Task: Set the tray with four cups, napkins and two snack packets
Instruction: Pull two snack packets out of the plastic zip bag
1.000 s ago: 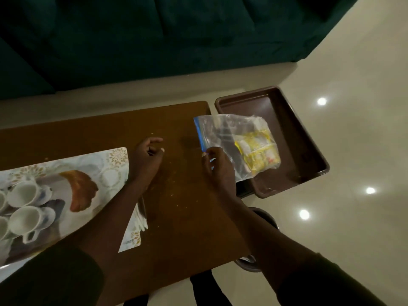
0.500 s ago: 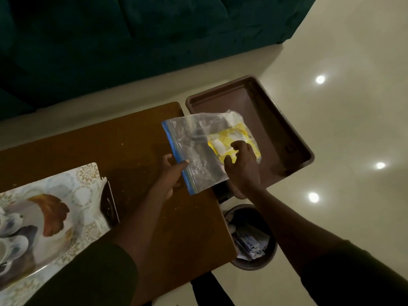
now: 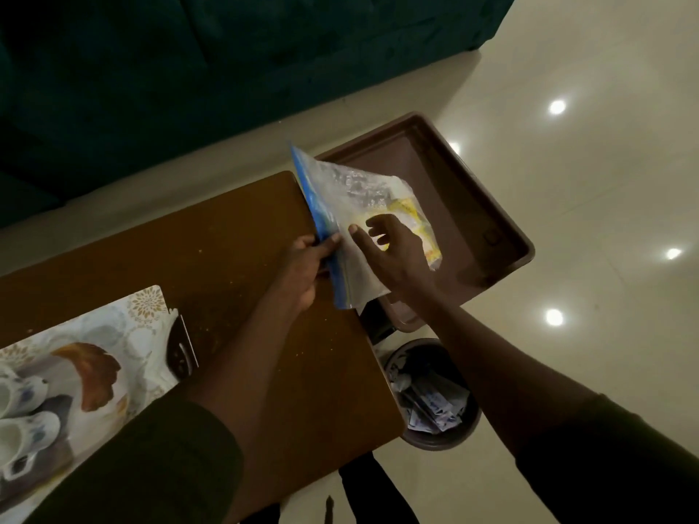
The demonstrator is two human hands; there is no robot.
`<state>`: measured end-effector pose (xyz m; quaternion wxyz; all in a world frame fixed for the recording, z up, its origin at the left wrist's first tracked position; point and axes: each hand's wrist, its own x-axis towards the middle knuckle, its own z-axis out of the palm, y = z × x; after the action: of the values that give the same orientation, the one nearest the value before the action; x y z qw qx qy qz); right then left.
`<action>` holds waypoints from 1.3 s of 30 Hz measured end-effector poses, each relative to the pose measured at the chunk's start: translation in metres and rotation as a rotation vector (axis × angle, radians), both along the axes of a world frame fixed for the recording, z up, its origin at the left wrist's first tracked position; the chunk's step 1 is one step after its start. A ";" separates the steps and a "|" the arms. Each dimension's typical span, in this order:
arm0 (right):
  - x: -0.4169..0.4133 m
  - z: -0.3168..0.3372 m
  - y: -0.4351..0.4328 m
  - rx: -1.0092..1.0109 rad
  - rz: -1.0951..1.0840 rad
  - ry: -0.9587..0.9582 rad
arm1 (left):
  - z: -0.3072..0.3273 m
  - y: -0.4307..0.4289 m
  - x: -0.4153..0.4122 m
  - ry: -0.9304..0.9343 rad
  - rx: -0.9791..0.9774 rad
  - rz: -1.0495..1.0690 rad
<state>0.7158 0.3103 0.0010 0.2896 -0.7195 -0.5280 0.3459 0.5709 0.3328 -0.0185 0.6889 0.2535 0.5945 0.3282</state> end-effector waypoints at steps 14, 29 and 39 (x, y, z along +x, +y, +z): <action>-0.092 0.087 0.029 0.050 0.092 0.525 | 0.125 0.030 -0.090 0.045 0.415 -0.383; -0.109 0.037 -0.015 -0.201 -0.073 0.459 | 0.064 -0.025 -0.129 0.052 0.107 -0.205; -0.090 0.048 -0.007 0.193 -0.175 0.136 | 0.084 -0.009 -0.134 0.012 0.197 0.032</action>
<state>0.6255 0.3029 0.0494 0.4218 -0.7065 -0.4732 0.3148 0.4365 0.3238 0.0652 0.6517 0.3125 0.5676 0.3943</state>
